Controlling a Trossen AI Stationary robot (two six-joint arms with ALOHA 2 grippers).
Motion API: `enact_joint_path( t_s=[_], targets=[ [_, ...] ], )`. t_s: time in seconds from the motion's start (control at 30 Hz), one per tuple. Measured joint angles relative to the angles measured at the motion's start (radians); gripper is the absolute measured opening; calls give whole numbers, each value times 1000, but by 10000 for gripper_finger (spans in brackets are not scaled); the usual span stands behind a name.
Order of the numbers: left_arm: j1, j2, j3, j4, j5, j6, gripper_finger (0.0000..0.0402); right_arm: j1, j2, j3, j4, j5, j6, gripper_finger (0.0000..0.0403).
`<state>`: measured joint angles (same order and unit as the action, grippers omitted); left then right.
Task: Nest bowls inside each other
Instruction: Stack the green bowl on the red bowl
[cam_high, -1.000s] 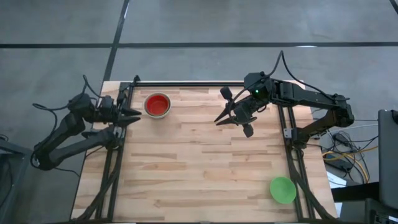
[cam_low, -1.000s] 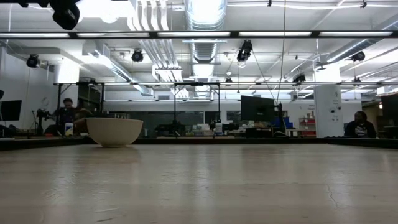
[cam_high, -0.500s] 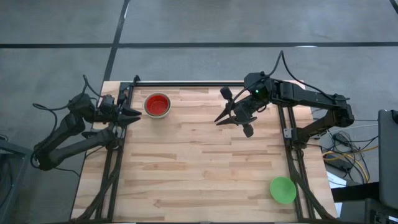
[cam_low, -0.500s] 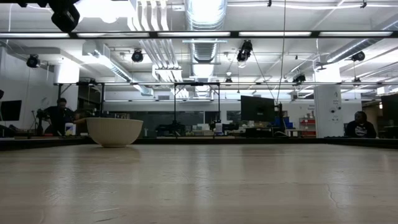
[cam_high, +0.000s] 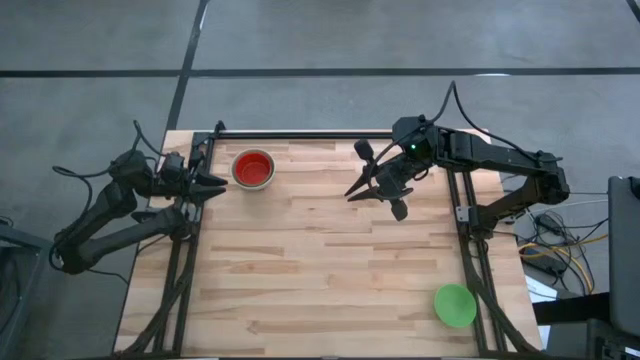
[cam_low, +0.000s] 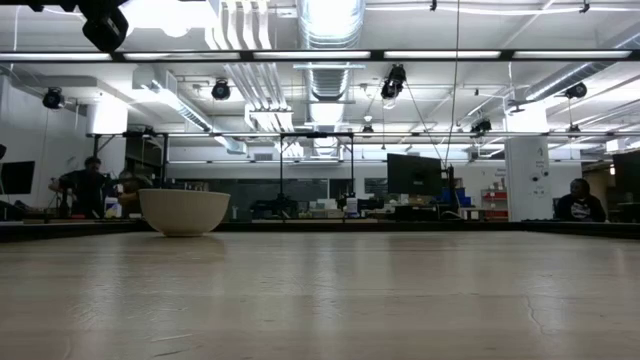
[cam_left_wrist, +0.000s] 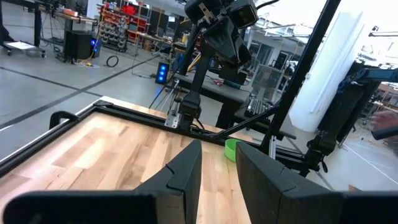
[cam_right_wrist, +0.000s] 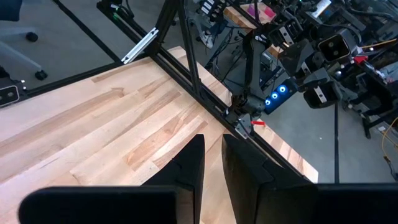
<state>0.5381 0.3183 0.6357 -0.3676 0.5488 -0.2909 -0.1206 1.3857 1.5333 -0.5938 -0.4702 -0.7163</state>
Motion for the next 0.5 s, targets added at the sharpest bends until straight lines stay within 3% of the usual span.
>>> enact_joint_path(
  t_s=[0.37, 0.5],
  targets=[
    [0, 0, 0, 0, 0, 0, 103, 0, 0, 0, 0, 0, 6, 52],
    [0, 0, 0, 0, 0, -1, 103, 0, 0, 0, 22, 0, 162, 52]
  ],
)
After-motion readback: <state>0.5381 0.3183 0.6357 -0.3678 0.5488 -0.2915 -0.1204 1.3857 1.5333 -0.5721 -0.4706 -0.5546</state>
